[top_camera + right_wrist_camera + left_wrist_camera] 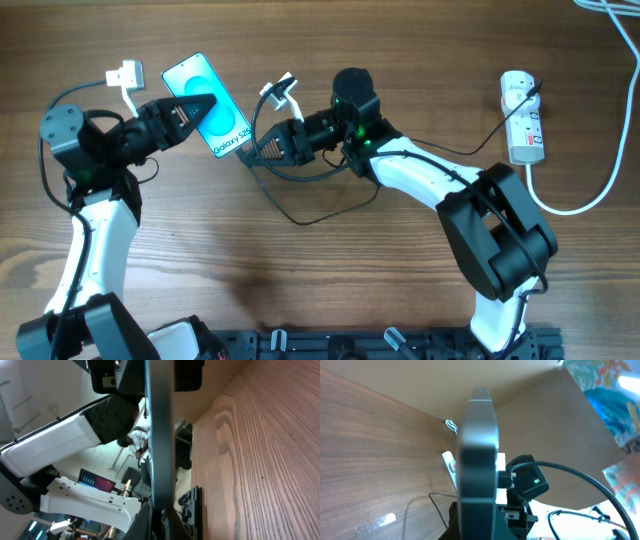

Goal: Plug charger to phone and switch on socket

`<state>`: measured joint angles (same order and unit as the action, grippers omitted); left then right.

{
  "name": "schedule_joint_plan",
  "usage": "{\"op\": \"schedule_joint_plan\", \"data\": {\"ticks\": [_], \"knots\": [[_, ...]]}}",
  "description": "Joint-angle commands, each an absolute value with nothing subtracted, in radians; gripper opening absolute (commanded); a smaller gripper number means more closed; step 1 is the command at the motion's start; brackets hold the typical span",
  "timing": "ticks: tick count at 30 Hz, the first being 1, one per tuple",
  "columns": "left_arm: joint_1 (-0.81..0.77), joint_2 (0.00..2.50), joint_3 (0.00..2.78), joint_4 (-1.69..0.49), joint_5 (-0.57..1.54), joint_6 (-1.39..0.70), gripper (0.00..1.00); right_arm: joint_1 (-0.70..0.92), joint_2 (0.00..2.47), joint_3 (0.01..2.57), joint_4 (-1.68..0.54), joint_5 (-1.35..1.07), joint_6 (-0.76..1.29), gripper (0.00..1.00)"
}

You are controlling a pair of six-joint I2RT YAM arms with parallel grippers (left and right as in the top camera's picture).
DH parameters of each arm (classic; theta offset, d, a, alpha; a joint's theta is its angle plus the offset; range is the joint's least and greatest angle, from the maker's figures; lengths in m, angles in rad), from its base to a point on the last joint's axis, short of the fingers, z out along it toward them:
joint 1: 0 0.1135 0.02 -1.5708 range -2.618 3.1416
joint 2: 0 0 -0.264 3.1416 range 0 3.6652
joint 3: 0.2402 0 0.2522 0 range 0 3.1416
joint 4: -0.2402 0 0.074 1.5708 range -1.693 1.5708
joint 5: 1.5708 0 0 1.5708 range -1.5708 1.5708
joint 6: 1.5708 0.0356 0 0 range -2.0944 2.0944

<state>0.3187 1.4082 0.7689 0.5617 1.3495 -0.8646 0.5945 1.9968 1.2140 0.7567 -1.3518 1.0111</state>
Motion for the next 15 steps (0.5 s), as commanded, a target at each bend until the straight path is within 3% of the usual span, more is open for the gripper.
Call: {"op": "schedule_joint_plan", "data": {"ticks": [1,15], "knots": [[0.288,1.405,0.768,0.557,1.521,-0.732,0.04,0.579,1.984,1.230,0.778,-1.215,1.026,0.04],[0.288,1.405,0.768,0.557,1.522,-0.732,0.04,0.579,1.984,1.230,0.777,-1.159,1.053,0.04]]}}
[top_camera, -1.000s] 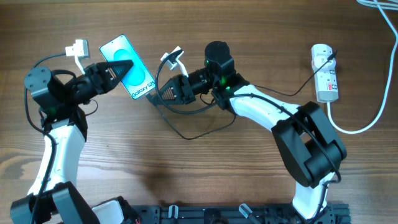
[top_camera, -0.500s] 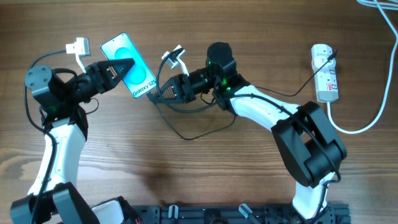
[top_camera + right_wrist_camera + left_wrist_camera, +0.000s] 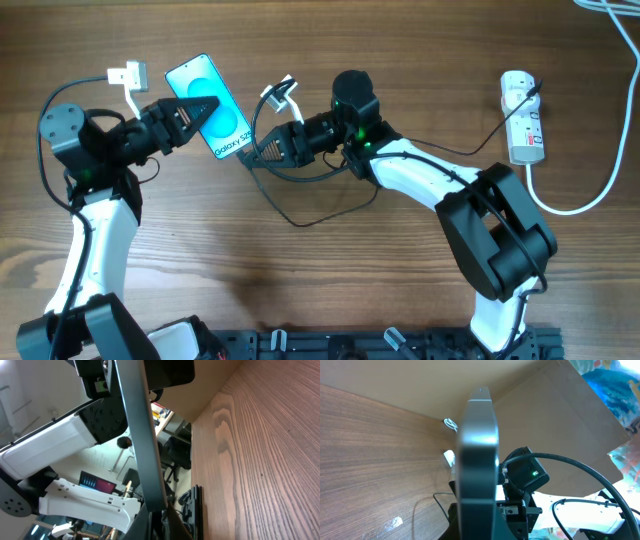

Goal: Plug charger to phone and switch on socket

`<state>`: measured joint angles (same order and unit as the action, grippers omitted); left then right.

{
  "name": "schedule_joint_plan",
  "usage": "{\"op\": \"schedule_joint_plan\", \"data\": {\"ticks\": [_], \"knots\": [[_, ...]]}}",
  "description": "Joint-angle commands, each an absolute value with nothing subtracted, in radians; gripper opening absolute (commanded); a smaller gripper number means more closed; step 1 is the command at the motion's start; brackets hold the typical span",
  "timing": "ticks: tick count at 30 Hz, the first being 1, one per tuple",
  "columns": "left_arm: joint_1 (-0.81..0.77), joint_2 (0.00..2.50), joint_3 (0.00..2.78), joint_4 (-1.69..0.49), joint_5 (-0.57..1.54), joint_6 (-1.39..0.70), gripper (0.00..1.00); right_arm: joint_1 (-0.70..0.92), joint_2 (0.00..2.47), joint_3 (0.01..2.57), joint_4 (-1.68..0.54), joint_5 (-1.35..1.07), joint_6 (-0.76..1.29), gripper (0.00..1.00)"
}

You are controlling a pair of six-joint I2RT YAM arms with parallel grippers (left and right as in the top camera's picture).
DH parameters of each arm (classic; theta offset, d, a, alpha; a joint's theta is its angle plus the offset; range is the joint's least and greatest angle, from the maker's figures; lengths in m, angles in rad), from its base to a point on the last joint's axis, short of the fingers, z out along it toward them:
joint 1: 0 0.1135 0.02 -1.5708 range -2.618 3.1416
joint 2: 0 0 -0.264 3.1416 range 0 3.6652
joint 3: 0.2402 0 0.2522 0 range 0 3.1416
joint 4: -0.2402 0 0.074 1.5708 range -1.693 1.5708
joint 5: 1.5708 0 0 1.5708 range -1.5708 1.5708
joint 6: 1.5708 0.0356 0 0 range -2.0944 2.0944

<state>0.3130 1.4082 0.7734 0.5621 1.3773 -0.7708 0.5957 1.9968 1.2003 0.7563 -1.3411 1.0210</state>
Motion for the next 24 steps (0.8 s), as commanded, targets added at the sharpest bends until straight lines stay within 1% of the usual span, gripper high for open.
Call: {"op": "schedule_joint_plan", "data": {"ticks": [1,12,14,24], "knots": [[0.288,1.405,0.768,0.557,1.522,-0.732,0.04,0.579,1.984,1.230,0.777,-1.155,1.054,0.04],[0.288,1.405,0.768,0.557,1.522,-0.732,0.04,0.579,1.984,1.230,0.782,-1.137,1.074,0.04],[0.288,1.405,0.768,0.557,1.522,-0.732,0.04,0.579,1.984,1.230,0.802,-1.131,1.102,0.04],[0.288,1.405,0.768,0.557,1.522,-0.732,0.04,0.579,1.984,1.230,0.879,-1.082,1.103,0.04]]}}
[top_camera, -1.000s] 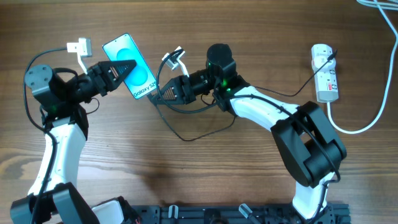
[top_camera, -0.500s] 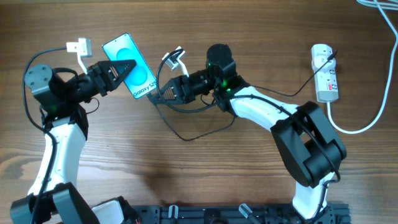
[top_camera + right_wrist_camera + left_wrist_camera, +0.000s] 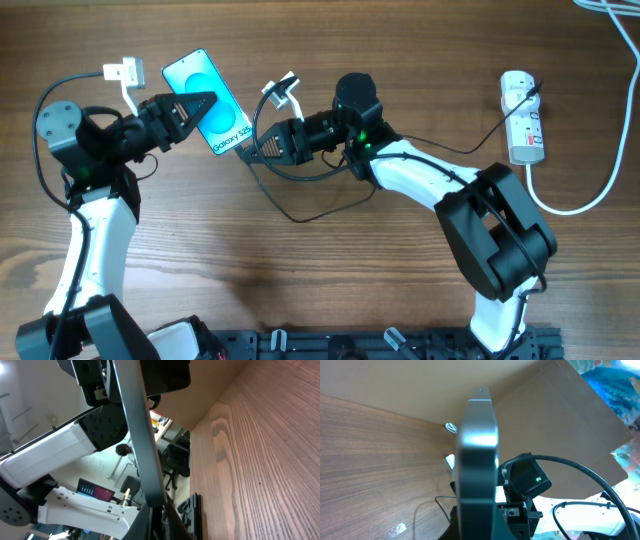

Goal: Plug charger to phone and switch on socket

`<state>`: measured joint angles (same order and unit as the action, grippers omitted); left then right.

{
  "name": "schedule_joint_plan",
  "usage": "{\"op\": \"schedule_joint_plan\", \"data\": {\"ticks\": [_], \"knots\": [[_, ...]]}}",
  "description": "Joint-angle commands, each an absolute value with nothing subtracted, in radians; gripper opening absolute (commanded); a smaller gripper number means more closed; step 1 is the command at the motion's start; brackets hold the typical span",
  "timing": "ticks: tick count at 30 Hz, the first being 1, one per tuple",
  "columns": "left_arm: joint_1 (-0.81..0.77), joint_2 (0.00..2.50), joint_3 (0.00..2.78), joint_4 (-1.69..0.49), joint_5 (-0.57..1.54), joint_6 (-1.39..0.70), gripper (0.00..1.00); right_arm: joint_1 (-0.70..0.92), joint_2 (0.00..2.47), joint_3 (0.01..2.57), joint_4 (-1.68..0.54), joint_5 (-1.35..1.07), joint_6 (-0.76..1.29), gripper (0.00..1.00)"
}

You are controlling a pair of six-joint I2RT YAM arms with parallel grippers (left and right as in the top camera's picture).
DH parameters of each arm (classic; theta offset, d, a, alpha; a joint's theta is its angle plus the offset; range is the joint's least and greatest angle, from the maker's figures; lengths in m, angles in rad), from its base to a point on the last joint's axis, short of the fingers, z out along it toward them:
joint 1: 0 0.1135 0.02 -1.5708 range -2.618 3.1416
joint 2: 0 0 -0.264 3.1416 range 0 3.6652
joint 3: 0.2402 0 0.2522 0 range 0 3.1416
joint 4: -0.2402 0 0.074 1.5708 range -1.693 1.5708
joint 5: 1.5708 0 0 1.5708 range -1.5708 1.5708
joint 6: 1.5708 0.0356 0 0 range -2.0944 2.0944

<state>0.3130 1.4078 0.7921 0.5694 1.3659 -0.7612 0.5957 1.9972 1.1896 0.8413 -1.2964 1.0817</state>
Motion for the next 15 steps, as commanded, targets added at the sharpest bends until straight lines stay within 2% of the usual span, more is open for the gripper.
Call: {"op": "schedule_joint_plan", "data": {"ticks": [1,15], "knots": [[0.288,1.405,0.768,0.557,1.522,-0.733,0.04,0.579,1.984,1.230,0.879,-1.076,1.103,0.04],[0.288,1.405,0.768,0.557,1.522,-0.732,0.04,0.579,1.984,1.230,0.985,-1.051,1.099,0.04]]}}
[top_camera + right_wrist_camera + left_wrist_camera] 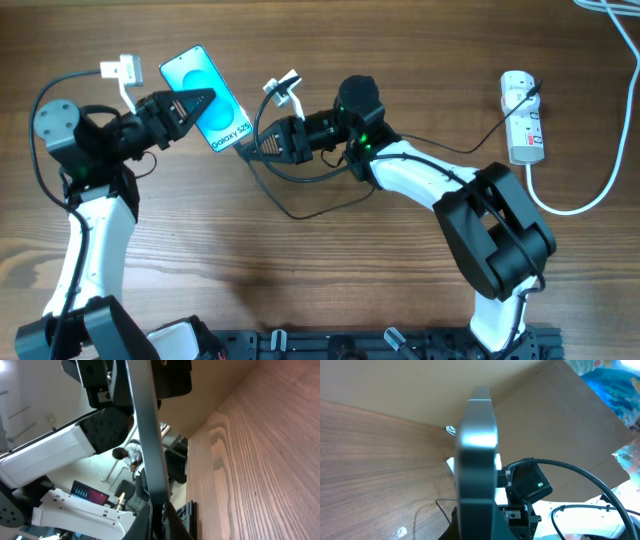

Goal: Plug charger to phone and switch on socket

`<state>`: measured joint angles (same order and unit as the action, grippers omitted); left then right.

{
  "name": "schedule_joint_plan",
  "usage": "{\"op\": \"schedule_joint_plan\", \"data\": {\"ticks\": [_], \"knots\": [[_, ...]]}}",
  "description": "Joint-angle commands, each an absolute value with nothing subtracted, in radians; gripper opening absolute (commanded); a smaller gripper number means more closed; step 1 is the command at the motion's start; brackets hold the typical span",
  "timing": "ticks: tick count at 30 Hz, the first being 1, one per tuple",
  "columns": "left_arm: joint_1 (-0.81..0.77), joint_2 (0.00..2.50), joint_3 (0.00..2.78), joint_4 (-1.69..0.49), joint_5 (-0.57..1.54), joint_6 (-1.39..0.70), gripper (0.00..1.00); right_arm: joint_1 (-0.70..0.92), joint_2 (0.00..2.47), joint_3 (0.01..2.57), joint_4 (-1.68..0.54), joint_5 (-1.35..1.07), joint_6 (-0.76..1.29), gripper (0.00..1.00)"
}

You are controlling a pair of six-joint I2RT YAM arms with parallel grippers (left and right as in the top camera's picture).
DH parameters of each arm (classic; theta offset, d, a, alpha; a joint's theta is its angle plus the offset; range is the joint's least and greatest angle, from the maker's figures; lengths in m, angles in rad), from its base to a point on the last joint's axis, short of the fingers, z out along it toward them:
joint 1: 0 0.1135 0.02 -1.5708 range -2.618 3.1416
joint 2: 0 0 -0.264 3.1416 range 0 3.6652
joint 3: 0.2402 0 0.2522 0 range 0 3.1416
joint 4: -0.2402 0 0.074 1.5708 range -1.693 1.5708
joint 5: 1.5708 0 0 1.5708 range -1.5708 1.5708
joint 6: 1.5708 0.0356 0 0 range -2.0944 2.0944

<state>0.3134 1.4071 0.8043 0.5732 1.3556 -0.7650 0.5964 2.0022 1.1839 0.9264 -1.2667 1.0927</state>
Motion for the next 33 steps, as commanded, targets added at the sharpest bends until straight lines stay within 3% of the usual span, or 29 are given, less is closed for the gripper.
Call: {"op": "schedule_joint_plan", "data": {"ticks": [1,33], "knots": [[0.288,1.405,0.768,0.557,1.522,-0.732,0.04,0.579,1.984,1.230,0.984,-1.050,1.099,0.04],[0.288,1.405,0.768,0.557,1.522,-0.732,0.04,0.579,1.984,1.230,1.100,-0.922,1.047,0.04]]}}
